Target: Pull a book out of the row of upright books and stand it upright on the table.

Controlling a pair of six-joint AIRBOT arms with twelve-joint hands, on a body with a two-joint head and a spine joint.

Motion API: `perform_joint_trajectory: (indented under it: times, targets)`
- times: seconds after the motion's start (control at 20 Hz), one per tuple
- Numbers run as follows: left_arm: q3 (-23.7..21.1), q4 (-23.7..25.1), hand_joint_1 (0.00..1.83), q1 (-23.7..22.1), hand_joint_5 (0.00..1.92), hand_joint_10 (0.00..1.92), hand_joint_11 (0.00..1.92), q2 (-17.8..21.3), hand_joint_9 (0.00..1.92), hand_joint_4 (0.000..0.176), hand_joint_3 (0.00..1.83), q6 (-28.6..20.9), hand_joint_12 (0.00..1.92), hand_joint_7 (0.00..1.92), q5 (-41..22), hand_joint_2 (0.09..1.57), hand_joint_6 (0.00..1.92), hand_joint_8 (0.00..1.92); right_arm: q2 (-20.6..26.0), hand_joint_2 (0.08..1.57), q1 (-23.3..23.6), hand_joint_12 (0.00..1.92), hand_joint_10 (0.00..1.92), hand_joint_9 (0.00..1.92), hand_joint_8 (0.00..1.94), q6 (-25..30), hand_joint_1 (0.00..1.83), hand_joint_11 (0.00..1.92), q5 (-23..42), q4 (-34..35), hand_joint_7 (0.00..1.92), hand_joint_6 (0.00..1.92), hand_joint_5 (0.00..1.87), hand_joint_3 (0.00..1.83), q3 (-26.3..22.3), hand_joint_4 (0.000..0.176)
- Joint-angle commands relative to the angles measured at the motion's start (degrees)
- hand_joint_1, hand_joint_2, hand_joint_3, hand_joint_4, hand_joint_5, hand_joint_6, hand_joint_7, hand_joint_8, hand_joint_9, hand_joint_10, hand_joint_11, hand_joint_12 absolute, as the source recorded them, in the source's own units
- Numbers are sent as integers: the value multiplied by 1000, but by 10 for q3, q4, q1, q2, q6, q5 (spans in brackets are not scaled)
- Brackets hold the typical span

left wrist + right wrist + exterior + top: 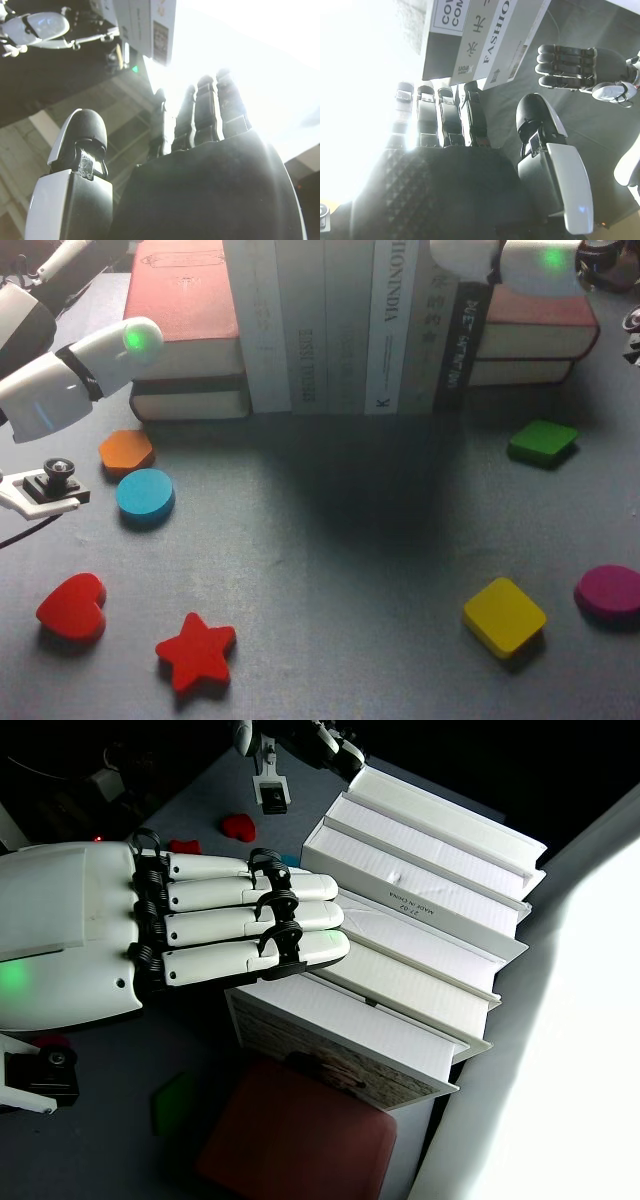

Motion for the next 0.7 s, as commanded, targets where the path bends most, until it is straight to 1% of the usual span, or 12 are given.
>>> perform_joint_trajectory:
  times: [0.0, 0.05, 0.1, 0.15, 0.25, 0.35, 0.4, 0.45, 0.5, 0.55, 0.6, 0.65]
  targets:
    - [3, -11, 266, -2, 151, 0, 0, 0, 0, 99, 2, -5, 0, 0, -69, 1358, 5, 0, -1, 1409, 8, 0, 0, 0, 0, -3, 92, 0, 57, 5, 0, 158, 499, 3, -2, 0]
    - [3, -12, 280, 0, 164, 0, 0, 0, 0, 99, 1, -6, 0, 0, -70, 1358, 9, 0, -1, 1411, 8, 0, 0, 0, 0, -3, 149, 0, 59, 4, 0, 217, 615, 1, -5, 0]
    - [3, -13, 270, 0, 160, 0, 0, 0, 0, 109, 1, -6, 0, 0, -70, 1358, 6, 0, -1, 1410, 8, 0, 0, 0, 0, -3, 189, 0, 63, 3, 16, 336, 637, 1, -8, 0]
    - [3, -14, 241, 1, 144, 0, 0, 0, 0, 124, 1, -7, 0, 0, -71, 1357, 2, 0, -1, 1408, 8, 0, 0, 0, 2, -3, 273, 0, 69, 2, 56, 603, 620, 4, -13, 0]
    - [3, -15, 249, 2, 141, 0, 0, 0, 0, 129, 0, -7, 0, 0, -72, 1351, 1, 0, 5, 1431, 8, 0, 0, 0, 2, -7, 227, 0, 76, -1, 71, 895, 546, 2, -22, 0]
    - [3, -16, 246, 3, 143, 0, 0, 0, 0, 115, 0, -9, 0, 0, -75, 1350, 2, 0, 9, 1437, 8, 0, 0, 0, 1, -11, 230, 0, 83, -3, 74, 960, 525, 1, -30, 0]
    - [3, -16, 242, 3, 141, 0, 0, 0, 0, 120, 0, -9, 0, 0, -76, 1349, 1, 0, 13, 1433, 8, 0, 0, 0, 3, -11, 248, 0, 91, -9, 81, 970, 539, 0, -39, 0]
    - [3, -16, 243, 3, 148, 0, 0, 0, 0, 108, 0, -9, 0, 0, -76, 1351, 4, 0, 17, 1437, 7, 0, 0, 0, 4, -11, 251, 0, 97, -16, 86, 978, 538, 0, -48, 0]
    - [3, -16, 235, 3, 149, 0, 0, 0, 0, 106, 0, -10, 0, 0, -76, 1349, 4, 0, 23, 1434, 6, 0, 0, 0, 7, -11, 282, 0, 102, -23, 105, 949, 563, 0, -56, 0]
    - [2, -17, 234, 3, 149, 0, 0, 0, 0, 112, 0, -10, 0, 0, -77, 1349, 3, 0, 31, 1393, 1, 0, 0, 0, 13, -11, 610, 0, 112, -30, 131, 1538, 514, 21, -67, 126]
    - [2, -17, 234, 3, 148, 0, 0, 0, 0, 111, 0, -10, 0, 0, -78, 1348, 3, 0, 37, 1396, -6, 0, 0, 0, 14, -11, 669, 0, 121, -32, 142, 1675, 495, 14, -75, 166]
    - [2, -18, 232, 3, 142, 0, 0, 0, 0, 120, 0, -10, 0, 0, -78, 1348, 0, 0, 43, 1405, -14, 0, 0, 0, 11, -11, 671, 0, 132, -32, 143, 1717, 482, 10, -81, 174]
